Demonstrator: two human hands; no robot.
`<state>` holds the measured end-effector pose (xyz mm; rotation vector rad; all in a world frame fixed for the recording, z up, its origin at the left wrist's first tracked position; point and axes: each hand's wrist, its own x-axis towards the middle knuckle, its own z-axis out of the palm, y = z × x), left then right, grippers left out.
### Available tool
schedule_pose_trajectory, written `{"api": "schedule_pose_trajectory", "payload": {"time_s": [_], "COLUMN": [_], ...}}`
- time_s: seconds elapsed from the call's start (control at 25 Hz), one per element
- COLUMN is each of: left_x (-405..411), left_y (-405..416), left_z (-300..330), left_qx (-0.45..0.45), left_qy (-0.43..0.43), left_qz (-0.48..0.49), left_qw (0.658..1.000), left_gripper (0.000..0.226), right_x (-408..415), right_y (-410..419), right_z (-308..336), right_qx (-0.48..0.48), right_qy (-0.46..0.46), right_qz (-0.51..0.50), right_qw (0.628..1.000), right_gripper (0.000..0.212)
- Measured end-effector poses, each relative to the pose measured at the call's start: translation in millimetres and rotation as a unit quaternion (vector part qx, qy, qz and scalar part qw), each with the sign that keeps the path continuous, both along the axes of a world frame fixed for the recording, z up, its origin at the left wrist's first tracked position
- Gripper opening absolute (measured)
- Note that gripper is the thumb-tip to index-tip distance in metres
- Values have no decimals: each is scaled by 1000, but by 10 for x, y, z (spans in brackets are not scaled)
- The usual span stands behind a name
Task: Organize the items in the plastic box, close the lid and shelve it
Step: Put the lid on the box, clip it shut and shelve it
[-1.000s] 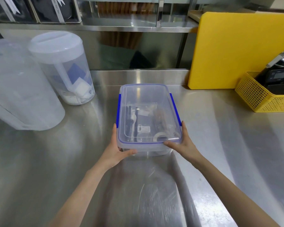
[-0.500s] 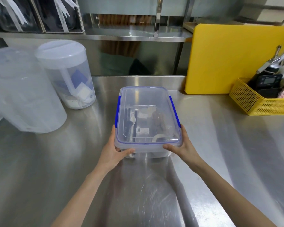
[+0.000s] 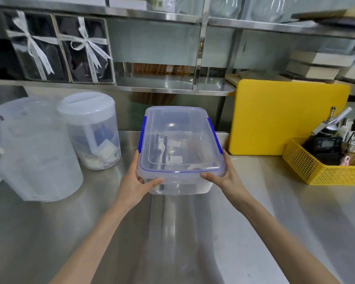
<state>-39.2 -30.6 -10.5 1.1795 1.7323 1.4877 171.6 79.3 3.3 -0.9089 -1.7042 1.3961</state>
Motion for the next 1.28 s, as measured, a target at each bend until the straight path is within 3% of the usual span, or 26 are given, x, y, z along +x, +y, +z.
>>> {"api": "schedule_pose_trajectory", "payload": {"time_s": [0.48,0.68,1.0,1.12,1.28], "left_x": [-639,-952,-1336,-1431,-1519], "left_y": [1012,1542,2183,2385,2616], "left_z": [851,1039,1146,1193,1233], "left_qx": [55,61,47,52,56], "left_qy": [64,67,96,116,137], "left_qz": [41,56,64,49,81], "left_qw": [996,994,992,991,986], "left_gripper": [83,84,75,73,67], "right_x": [-664,-976,-1391,-1482,-1643], "right_y": [1040,1633,2309,2434,2635], "right_z": [1002,1109,1103,1138,1233], "right_qx": [37,37,51,91,223], "right_qy": [8,24,2,-23,-105], "right_qz": [4,24,27,11,-38], "right_qw": [999,999,998,995,968], "right_gripper": [81,63,81,77,64]}}
